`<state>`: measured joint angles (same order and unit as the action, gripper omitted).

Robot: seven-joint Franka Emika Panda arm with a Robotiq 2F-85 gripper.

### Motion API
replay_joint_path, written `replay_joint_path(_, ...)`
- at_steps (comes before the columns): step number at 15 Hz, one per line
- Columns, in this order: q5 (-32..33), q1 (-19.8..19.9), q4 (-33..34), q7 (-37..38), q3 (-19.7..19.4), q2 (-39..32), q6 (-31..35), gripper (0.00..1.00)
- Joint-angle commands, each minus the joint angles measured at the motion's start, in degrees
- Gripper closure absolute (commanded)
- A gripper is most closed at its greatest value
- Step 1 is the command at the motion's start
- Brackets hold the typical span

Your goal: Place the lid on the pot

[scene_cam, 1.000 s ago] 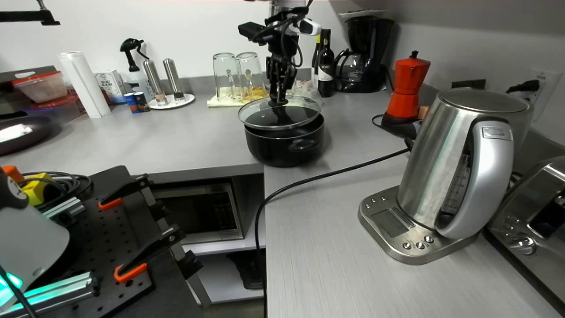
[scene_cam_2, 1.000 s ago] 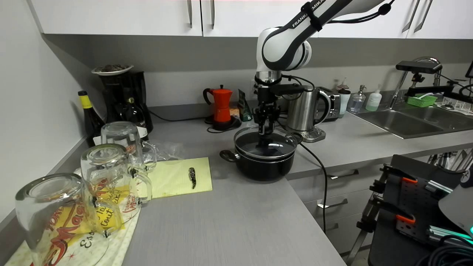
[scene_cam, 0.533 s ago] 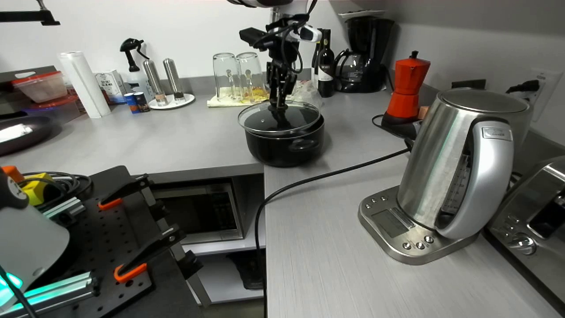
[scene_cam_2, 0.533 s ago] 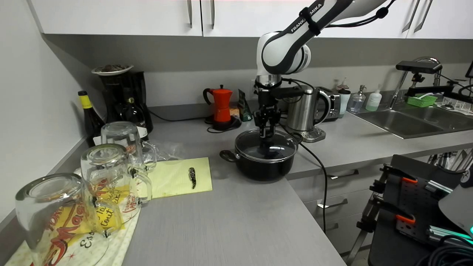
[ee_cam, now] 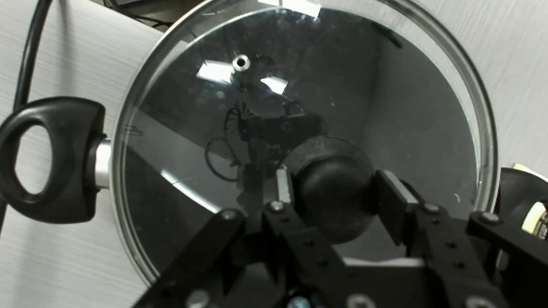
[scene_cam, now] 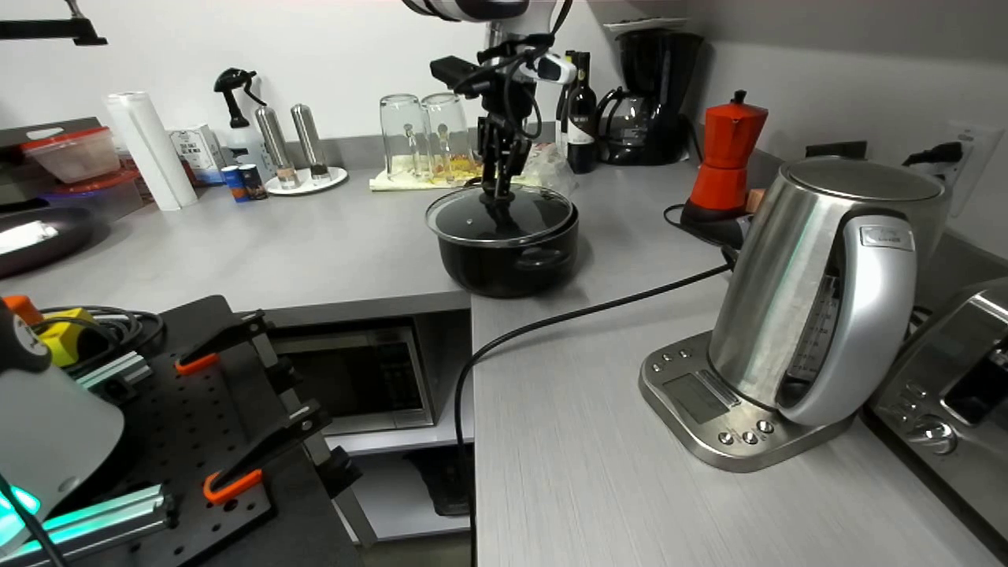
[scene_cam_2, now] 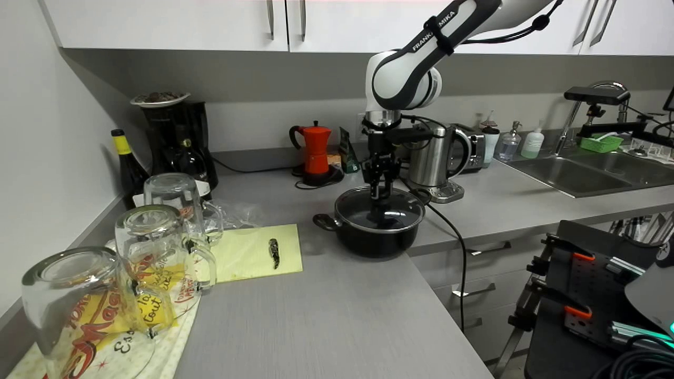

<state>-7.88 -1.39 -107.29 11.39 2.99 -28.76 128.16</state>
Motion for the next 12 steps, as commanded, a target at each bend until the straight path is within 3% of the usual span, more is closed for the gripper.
replay_joint_path(1,-2.0,0.2,1.7,-0.6,-0.3,-0.3,-0.6,0.75)
replay_joint_path(12,-1.8,0.4,3.5,-0.3,-0.6,-1.4,-1.5,0.75)
